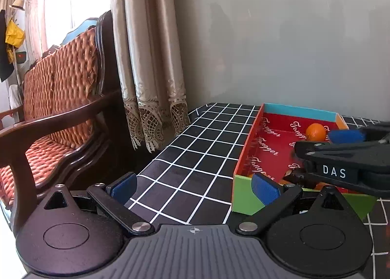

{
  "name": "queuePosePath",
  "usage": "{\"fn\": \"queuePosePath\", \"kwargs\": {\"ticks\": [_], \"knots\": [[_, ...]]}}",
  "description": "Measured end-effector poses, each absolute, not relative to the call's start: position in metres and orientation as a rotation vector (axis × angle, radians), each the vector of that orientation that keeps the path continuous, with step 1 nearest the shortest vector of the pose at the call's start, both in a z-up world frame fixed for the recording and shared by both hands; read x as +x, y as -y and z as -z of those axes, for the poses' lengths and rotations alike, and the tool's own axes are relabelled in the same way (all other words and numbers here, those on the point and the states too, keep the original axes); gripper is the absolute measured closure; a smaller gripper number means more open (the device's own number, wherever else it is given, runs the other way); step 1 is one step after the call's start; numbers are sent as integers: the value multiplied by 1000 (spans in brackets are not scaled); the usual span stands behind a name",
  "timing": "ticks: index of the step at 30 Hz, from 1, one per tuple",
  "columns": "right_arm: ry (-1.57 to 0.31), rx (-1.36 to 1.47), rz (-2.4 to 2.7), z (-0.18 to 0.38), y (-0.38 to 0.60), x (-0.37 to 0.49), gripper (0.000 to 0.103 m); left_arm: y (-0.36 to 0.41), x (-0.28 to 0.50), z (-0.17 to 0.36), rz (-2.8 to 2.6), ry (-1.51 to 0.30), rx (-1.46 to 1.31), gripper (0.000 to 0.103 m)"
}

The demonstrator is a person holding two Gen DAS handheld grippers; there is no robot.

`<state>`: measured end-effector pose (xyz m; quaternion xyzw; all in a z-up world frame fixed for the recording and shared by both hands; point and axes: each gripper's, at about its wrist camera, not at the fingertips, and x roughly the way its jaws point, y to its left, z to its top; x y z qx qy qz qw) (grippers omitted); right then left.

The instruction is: Organize fruits

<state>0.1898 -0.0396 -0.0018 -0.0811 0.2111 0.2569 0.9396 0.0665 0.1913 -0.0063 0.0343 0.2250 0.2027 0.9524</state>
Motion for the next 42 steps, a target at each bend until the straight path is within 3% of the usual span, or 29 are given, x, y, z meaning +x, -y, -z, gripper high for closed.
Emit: {"fn": "queuePosePath", "kwargs": {"ticks": [5,7,18,25,36,42], "knots": [[-393,-170,-475,-4,57,188,35,-189,67,4,-399,-457,65,4],[-374,-185,-440,-7,71,185,25,-186,66,2,-387,-451,57,4],[-335,-142,-238,-24,186,153,24,-125,40,-6,-235,-401,64,3],[-349,-178,-176,-16,235,109,2,-87,15,-23,-212,-342,53,0],[-329,-108,-126,-18,280,65,0,-56,-24,-18,-179,-410,95,0],[-314,-88,-120,-15,285,53,0,-50,-44,-12,-196,-354,137,0]]}}
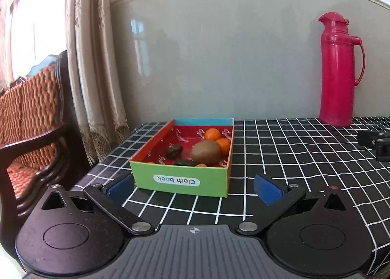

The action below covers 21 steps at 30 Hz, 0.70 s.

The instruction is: Organize fruits

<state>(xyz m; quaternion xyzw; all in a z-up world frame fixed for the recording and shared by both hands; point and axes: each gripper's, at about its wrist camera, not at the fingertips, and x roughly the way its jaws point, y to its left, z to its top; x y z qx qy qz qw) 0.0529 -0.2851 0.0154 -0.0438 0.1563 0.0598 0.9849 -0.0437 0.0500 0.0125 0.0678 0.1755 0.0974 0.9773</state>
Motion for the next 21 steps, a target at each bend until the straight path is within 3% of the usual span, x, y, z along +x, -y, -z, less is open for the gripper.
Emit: {"fn": "queuePosePath", "kwargs": {"ticks": [21], "knots": [[-344,-141,-110,-6,277,62,0,-55,-34,-6,-196,-326,104,0]]}}
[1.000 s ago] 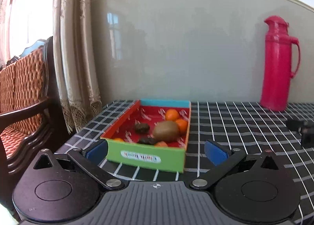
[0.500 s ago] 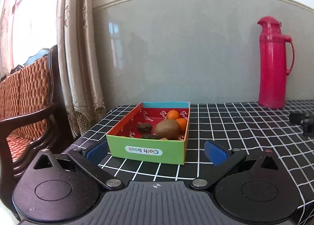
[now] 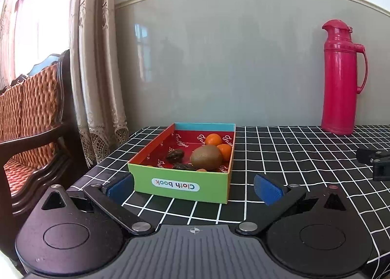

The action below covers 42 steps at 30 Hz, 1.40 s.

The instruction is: Organize fruits

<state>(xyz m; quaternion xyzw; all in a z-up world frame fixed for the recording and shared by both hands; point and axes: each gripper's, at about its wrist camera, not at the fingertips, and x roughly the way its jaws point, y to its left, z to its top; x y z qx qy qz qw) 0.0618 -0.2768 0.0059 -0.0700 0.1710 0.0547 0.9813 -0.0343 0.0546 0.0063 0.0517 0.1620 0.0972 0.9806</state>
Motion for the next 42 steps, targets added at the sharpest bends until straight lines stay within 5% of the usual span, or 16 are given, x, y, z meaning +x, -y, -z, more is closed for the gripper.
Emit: {"fn": "queuePosePath", "kwargs": {"ticks": [42], "knots": [[-306,-97,-223,-13,276,52,0,-53,-33,-4,-198,-331,104,0]]}}
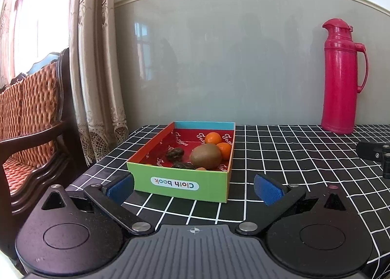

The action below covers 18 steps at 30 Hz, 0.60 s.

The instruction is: Organize fruits

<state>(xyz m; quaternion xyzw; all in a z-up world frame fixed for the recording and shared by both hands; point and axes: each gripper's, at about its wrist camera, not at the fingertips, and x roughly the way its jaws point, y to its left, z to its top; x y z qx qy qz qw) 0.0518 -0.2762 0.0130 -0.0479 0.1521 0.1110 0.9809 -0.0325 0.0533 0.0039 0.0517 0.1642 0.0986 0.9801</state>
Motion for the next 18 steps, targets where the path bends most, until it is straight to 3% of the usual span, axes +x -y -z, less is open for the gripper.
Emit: {"fn": "queuePosePath", "kwargs": {"ticks": [18], "knots": [[-312,-97,-208,-12,276,52,0,-54,-40,-6,-185,-262,95,0]]}}
